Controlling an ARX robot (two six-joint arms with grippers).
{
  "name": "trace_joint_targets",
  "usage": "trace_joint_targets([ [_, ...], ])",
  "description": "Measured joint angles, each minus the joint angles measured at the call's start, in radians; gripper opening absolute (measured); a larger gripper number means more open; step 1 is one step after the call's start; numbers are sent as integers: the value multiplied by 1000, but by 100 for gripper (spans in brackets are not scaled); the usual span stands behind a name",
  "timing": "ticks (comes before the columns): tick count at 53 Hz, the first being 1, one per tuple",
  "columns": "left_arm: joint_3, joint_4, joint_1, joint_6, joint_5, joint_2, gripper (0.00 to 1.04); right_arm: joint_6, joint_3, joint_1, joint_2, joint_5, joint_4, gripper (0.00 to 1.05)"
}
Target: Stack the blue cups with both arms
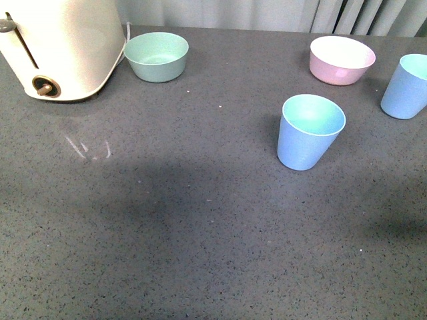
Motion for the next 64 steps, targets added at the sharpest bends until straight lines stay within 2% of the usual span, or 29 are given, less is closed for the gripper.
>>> trace_joint_targets([
  [36,-1,-346,1,0,0,-364,2,0,0,0,0,0,0,96],
  [56,-1,-447,1,0,0,-467,2,0,0,0,0,0,0,96],
  [58,0,-540,1,0,0,-531,2,0,0,0,0,0,0,96],
  [62,0,-613,1,0,0,-622,2,113,80,-105,137,-273,-222,96],
  [64,0,-614,1,0,2,-629,2,135,100,-146,199,-356,-262,96],
])
